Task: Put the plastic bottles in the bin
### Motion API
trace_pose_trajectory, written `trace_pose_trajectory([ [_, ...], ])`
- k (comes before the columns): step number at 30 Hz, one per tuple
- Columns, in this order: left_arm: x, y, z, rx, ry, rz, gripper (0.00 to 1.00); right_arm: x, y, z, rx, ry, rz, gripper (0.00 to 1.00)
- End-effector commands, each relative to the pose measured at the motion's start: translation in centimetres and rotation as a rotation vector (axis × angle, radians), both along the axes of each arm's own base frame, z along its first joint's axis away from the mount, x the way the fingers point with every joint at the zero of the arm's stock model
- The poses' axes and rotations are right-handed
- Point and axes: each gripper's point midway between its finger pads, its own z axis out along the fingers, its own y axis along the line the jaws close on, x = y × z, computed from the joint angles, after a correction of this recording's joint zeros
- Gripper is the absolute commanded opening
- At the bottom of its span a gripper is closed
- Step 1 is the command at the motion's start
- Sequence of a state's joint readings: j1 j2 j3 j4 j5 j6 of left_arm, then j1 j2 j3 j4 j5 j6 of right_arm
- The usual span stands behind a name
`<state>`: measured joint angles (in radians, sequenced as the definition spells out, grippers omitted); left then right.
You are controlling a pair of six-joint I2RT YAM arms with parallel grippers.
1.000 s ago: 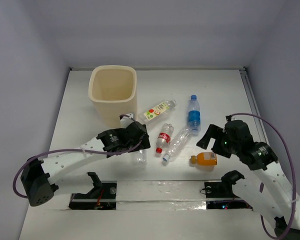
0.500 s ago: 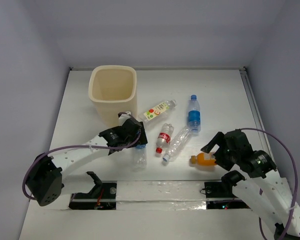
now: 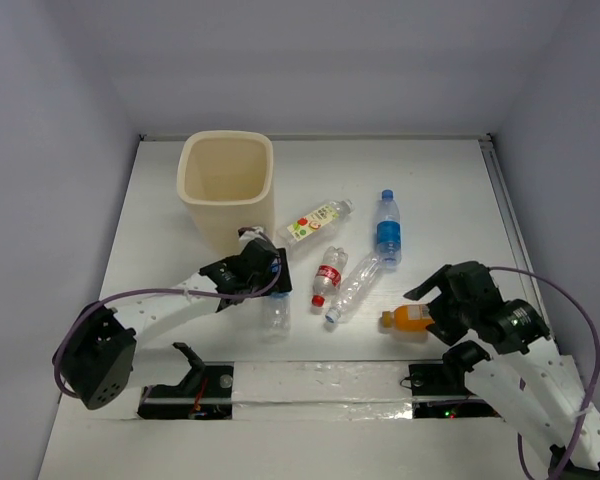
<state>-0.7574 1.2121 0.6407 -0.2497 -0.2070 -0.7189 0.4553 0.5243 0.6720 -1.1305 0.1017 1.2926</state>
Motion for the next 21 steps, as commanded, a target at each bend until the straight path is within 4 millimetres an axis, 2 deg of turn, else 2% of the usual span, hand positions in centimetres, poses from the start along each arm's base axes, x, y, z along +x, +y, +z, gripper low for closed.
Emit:
trace_pose_trajectory([
  [1, 0.0, 0.1, -0.9, 0.012, -0.014, -0.042, 0.93, -0.2, -0.7, -0.5, 0.015, 0.051, -0.126, 1.0],
  [3, 0.0, 0.1, -1.0, 0.011, -0.029, -0.054, 0.87, -0.4, -0.6, -0.8, 0.028, 0.072, -0.147, 1.0],
  [4, -0.2, 0.3, -1.5, 0.011, -0.03, -0.057, 0.79, -0.4, -0.5, -1.0, 0.041, 0.089, -0.165, 1.0],
  [5, -0.4, 0.4, -1.7, 0.005, -0.029, -0.056, 0.76, -0.6, -0.4, -1.5, 0.038, 0.117, -0.172, 1.0],
  [6, -0.7, -0.2, -1.4, -0.037, -0.031, -0.076, 0.73, -0.7, -0.3, -1.7, 0.038, 0.137, -0.179, 1.0],
  [8, -1.5, -0.2, -2.0, -0.064, -0.024, -0.092, 0.62, -0.8, -0.3, -2.1, 0.031, 0.177, -0.201, 1.0],
  [10, -2.1, -0.6, -1.6, -0.1, -0.021, -0.115, 0.46, -0.8, -0.3, -2.3, 0.024, 0.203, -0.222, 1.0],
  [11, -2.3, -0.9, -1.3, -0.12, -0.024, -0.13, 0.44, -0.8, -0.4, -2.5, 0.015, 0.216, -0.23, 1.0],
  [14, -2.9, -2.5, 1.9, -0.215, -0.061, -0.211, 0.41, -0.8, -0.4, -3.3, -0.025, 0.295, -0.256, 1.0],
  [16, -3.1, -3.4, 5.6, -0.288, -0.129, -0.272, 0.4, -0.8, -0.5, -4.0, -0.064, 0.353, -0.265, 0.99],
  [17, -3.3, -3.4, 6.6, -0.295, -0.145, -0.285, 0.4, -0.8, -0.4, -4.0, -0.074, 0.368, -0.269, 0.99],
  [19, -3.5, -3.6, 10.1, -0.348, -0.222, -0.32, 0.4, -1.0, -0.6, -4.6, -0.108, 0.421, -0.29, 0.98],
  [21, -4.1, -3.3, 12.1, -0.368, -0.269, -0.358, 0.4, -0.4, -1.0, -4.4, -0.132, 0.415, -0.318, 0.97],
])
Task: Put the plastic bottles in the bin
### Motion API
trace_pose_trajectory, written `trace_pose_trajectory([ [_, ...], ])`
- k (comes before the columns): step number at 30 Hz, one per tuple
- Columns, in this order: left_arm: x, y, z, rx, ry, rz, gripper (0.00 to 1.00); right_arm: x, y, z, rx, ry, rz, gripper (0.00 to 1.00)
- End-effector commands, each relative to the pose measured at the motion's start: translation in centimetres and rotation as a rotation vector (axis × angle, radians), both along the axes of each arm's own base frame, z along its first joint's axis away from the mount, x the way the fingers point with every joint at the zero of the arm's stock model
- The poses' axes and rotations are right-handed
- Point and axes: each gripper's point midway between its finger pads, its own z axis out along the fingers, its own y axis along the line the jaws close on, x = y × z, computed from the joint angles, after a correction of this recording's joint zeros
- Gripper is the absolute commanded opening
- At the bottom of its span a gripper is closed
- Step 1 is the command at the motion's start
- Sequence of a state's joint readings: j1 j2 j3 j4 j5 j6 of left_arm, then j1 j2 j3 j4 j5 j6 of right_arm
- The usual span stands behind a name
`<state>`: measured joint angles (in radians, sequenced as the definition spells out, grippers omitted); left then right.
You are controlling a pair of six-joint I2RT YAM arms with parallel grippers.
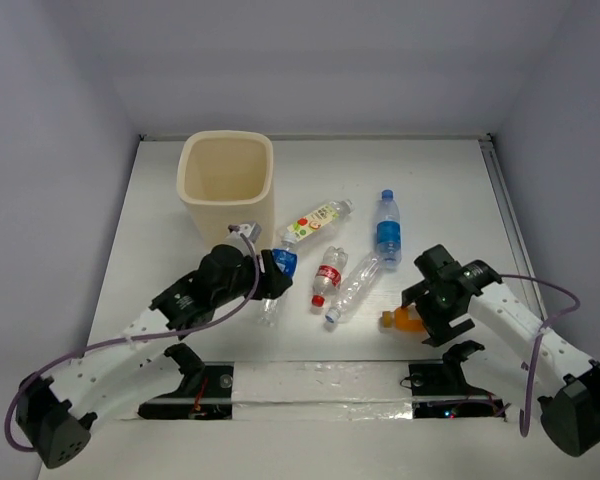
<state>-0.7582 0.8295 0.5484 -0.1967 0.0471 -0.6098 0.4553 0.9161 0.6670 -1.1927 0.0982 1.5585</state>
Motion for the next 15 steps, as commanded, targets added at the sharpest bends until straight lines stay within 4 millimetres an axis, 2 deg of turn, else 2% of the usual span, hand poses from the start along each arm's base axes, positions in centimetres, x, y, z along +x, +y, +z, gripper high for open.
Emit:
trace_pose_trajectory([
  [1, -0.8, -0.7, 6.1, -0.089, -0.129, -0.097, 0.4, 0.9, -0.7, 1.2, -0.051, -0.013, -0.081, 0.97],
  [8, -2.1, 1.2, 11.0, -0.109, -0.253, -0.112, 0.39, 2.8, -1.2, 0.9, -0.167, 0.051, -0.072, 0.93],
  [12, -2.5, 3.0, 15.5, -0.151, -0.369, -0.071, 0.38, 3.4, -1.0, -0.2, -0.224, 0.14, -0.042, 0.87],
  [13, -2.6, 3.4, 17.2, -0.16, -0.412, -0.065, 0.38, 3.6, -0.9, -0.4, -0.223, 0.14, -0.039, 0.84],
  [15, -2.5, 4.0, 18.0, -0.137, -0.427, -0.054, 0.38, 3.6, -0.5, -1.0, -0.208, 0.155, -0.033, 0.81],
])
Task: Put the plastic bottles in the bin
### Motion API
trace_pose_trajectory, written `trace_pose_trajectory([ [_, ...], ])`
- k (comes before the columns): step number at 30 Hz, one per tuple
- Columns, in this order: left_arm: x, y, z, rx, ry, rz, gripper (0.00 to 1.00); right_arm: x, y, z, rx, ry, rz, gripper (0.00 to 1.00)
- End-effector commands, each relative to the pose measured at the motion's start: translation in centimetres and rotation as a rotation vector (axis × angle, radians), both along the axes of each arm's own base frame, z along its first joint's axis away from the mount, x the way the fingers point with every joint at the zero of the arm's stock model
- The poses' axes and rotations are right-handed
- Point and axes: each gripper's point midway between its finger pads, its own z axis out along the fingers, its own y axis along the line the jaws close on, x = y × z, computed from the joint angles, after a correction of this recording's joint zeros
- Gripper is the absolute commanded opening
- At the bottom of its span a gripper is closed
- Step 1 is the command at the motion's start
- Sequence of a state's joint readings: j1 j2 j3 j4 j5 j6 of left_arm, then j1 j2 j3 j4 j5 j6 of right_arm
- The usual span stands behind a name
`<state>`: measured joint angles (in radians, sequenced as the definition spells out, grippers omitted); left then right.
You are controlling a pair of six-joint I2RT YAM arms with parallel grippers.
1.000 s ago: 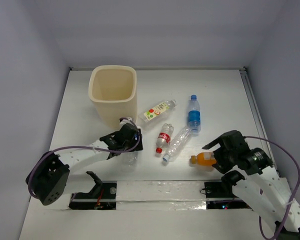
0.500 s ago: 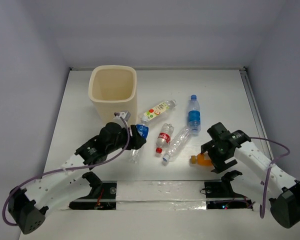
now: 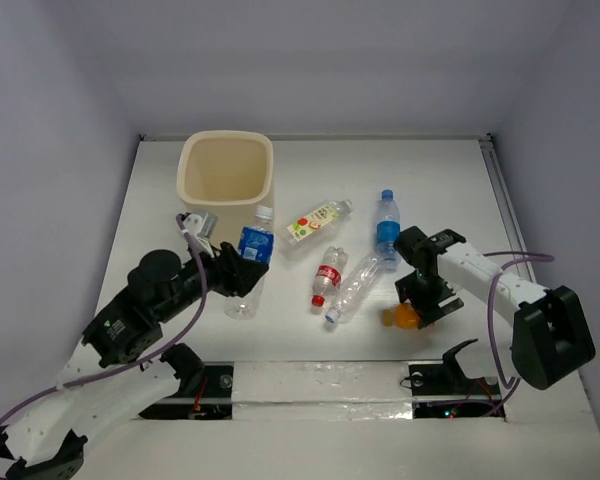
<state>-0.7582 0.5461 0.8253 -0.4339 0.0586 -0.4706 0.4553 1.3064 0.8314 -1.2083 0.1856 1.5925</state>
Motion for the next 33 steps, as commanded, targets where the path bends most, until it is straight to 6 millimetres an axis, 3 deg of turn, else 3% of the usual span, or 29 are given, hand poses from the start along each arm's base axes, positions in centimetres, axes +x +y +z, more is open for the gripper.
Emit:
trace_pose_trajectory([
  [1, -0.1, 1.4, 5.1, -0.014, -0.129, 0.023, 0.38, 0.7, 0.3, -0.1, -0.005, -0.013, 0.009, 0.8],
  [5, -0.2, 1.4, 6.7, -0.01, -0.142, 0.014, 0.38, 0.0, 0.5, -1.6, 0.008, 0.035, 0.027, 0.73],
  [8, 0.1, 2.0, 8.9, -0.027, -0.189, 0.046, 0.38, 0.4, 0.4, -1.3, -0.001, 0.013, 0.03, 0.63],
  [9, 0.7, 2.2, 9.2, -0.016, -0.197, 0.074, 0.38, 0.6, 0.3, -1.3, -0.006, -0.003, 0.032, 0.53],
  [13, 1.5, 2.5, 13.0, -0.04, -0.258, 0.116, 0.38, 1.3, 0.1, -0.2, 0.013, -0.094, 0.042, 0.45],
  [18, 3.6, 1.8, 15.1, -0.052, -0.282, 0.166, 0.37, 2.2, 0.6, 2.7, 0.095, -0.265, 0.094, 0.42],
  [23, 7.1, 1.4, 16.6, -0.011, -0.316, 0.276, 0.36, 2.8, 1.0, 7.9, 0.175, -0.482, 0.205, 0.41],
  [26, 10.7, 2.0, 16.6, 0.045, -0.337, 0.386, 0.35, 3.3, 1.5, 11.1, 0.214, -0.601, 0.28, 0.4],
  [27, 12.9, 2.5, 15.5, 0.089, -0.315, 0.436, 0.35, 3.9, 1.7, 13.2, 0.227, -0.663, 0.3, 0.4],
  [29, 15.0, 3.3, 15.6, 0.105, -0.313, 0.488, 0.35, 4.5, 2.0, 15.5, 0.226, -0.736, 0.367, 0.4],
  [30, 16.7, 3.5, 14.7, 0.131, -0.296, 0.511, 0.35, 5.1, 2.3, 17.5, 0.235, -0.787, 0.391, 0.39],
  [31, 18.1, 5.0, 14.6, 0.14, -0.293, 0.563, 0.35, 5.6, 2.8, 18.7, 0.248, -0.828, 0.416, 0.39],
  [33, 20.5, 5.8, 14.1, 0.139, -0.285, 0.608, 0.35, 6.8, 3.6, 21.1, 0.248, -0.888, 0.489, 0.39],
])
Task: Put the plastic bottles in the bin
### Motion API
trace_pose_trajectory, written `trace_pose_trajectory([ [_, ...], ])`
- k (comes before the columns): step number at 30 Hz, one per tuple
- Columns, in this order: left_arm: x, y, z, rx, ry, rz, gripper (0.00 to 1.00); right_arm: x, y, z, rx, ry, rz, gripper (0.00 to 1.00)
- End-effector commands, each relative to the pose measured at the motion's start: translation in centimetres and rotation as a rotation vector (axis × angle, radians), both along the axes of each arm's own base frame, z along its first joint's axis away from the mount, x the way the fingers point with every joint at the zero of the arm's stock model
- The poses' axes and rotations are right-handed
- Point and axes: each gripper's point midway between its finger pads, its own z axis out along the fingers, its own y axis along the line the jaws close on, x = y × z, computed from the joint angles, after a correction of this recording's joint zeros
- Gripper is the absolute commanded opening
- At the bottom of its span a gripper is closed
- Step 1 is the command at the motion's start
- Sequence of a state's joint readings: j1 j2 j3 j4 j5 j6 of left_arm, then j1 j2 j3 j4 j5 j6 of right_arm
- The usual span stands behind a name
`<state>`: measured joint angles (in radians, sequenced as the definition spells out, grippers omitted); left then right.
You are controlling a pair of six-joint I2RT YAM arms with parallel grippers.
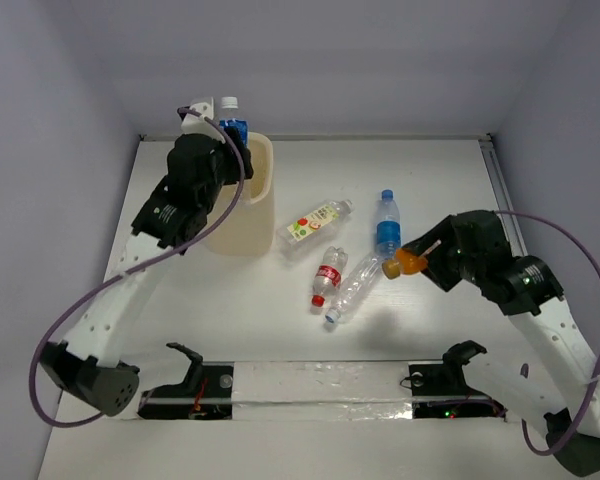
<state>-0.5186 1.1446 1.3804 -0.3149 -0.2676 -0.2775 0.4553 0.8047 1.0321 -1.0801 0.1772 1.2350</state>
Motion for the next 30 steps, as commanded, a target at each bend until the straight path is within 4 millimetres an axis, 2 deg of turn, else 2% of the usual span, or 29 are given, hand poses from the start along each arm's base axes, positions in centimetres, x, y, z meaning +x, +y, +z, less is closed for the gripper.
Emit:
trace_pose_trajectory([
  [1, 3.8, 3.5, 3.1, -0.036, -0.107, 0.132, 0.35, 3.1, 2.4, 6.4, 0.013, -0.229, 0.152, 0.39],
  [2, 4.6, 3.9, 3.3, -0.045, -0.113, 0.145, 0.35, 3.6, 2.9, 7.3, 0.005, -0.259, 0.19, 0.39],
  [3, 5.8, 3.8, 2.5, -0.046, -0.095, 0.148, 0.35, 4.4, 3.8, 7.7, 0.005, -0.267, 0.224, 0.39],
  [4, 6.4, 4.1, 2.5, -0.053, -0.094, 0.161, 0.35, 5.1, 4.8, 9.0, 0.025, -0.312, 0.256, 0.39],
  [5, 6.9, 4.6, 3.4, -0.063, -0.117, 0.18, 0.35, 5.6, 5.4, 10.8, 0.019, -0.361, 0.291, 0.39],
  [6, 7.6, 4.6, 3.1, -0.058, -0.112, 0.192, 0.35, 6.3, 5.8, 11.7, 0.017, -0.384, 0.305, 0.39],
  [7, 7.8, 4.6, 3.5, -0.06, -0.125, 0.196, 0.36, 7.4, 7.0, 11.9, 0.009, -0.39, 0.332, 0.39],
  [8, 8.2, 5.0, 3.8, -0.062, -0.136, 0.208, 0.37, 7.9, 7.6, 13.9, 0.01, -0.438, 0.353, 0.39],
  [9, 8.5, 4.9, 4.0, -0.063, -0.139, 0.209, 0.37, 8.8, 9.2, 14.3, 0.014, -0.448, 0.391, 0.39],
  [10, 8.6, 4.9, 4.0, -0.061, -0.139, 0.212, 0.37, 8.7, 9.6, 15.9, 0.026, -0.495, 0.407, 0.38],
  [11, 8.7, 5.0, 4.2, -0.063, -0.152, 0.218, 0.38, 9.7, 10.8, 15.8, 0.017, -0.489, 0.426, 0.38],
  [12, 8.8, 5.0, 4.2, -0.066, -0.155, 0.218, 0.41, 9.8, 12.1, 18.1, 0.033, -0.544, 0.453, 0.38],
  [13, 8.8, 4.9, 3.8, -0.064, -0.152, 0.213, 0.52, 10.4, 12.9, 19.0, 0.03, -0.571, 0.458, 0.38],
  [14, 8.9, 4.9, 3.7, -0.062, -0.155, 0.212, 0.59, 11.8, 14.4, 18.2, 0.003, -0.55, 0.482, 0.38],
  [15, 8.7, 4.9, 3.6, -0.06, -0.154, 0.211, 0.67, 12.3, 15.2, 20.9, 0.01, -0.609, 0.484, 0.38],
  [16, 8.5, 5.1, 3.1, -0.052, -0.142, 0.22, 0.79, 12.5, 16.4, 21.4, -0.008, -0.616, 0.496, 0.38],
  [17, 8.3, 5.3, 2.7, -0.045, -0.128, 0.225, 0.85, 14.2, 18.1, 20.0, -0.057, -0.592, 0.521, 0.38],
  [18, 7.6, 5.6, 3.1, -0.047, -0.138, 0.226, 0.89, 14.8, 19.0, 20.5, -0.072, -0.607, 0.528, 0.38],
  [19, 7.1, 5.7, 3.3, -0.049, -0.141, 0.223, 0.92, 15.2, 19.5, 23.2, -0.069, -0.664, 0.517, 0.38],
  [20, 6.6, 5.8, 3.1, -0.047, -0.132, 0.222, 0.95, 15.5, 20.6, 23.4, -0.087, -0.677, 0.538, 0.38],
  [21, 5.6, 6.4, 4.3, -0.061, -0.157, 0.225, 0.96, 17.3, 22.0, 22.0, -0.112, -0.655, 0.543, 0.38],
  [22, 5.0, 6.5, 4.7, -0.07, -0.163, 0.221, 0.96, 17.6, 22.8, 24.1, -0.093, -0.713, 0.538, 0.38],
  [23, 4.4, 6.7, 4.8, -0.074, -0.157, 0.22, 0.96, 17.9, 23.8, 24.3, -0.096, -0.731, 0.549, 0.38],
  [24, 3.2, 7.1, 6.0, -0.089, -0.179, 0.225, 0.96, 19.2, 24.9, 23.2, -0.11, -0.724, 0.552, 0.38],
  [25, 2.5, 7.3, 6.4, -0.11, -0.183, 0.229, 0.96, 19.4, 26.1, 23.6, -0.097, -0.755, 0.562, 0.37],
  [26, 1.8, 7.5, 6.5, -0.118, -0.175, 0.23, 0.93, 19.3, 27.0, 24.6, -0.092, -0.791, 0.573, 0.37],
  [27, 0.5, 7.7, 7.4, -0.142, -0.195, 0.222, 0.9, 19.8, 27.6, 24.3, -0.096, -0.804, 0.584, 0.37],
  [28, -0.2, 7.7, 7.7, -0.16, -0.2, 0.211, 0.86, 20.3, 29.5, 23.4, -0.091, -0.815, 0.613, 0.37],
  [30, -1.7, 7.2, 7.9, -0.201, -0.197, 0.168, 0.71, 20.5, 31.0, 23.1, -0.095, -0.836, 0.64, 0.37],
])
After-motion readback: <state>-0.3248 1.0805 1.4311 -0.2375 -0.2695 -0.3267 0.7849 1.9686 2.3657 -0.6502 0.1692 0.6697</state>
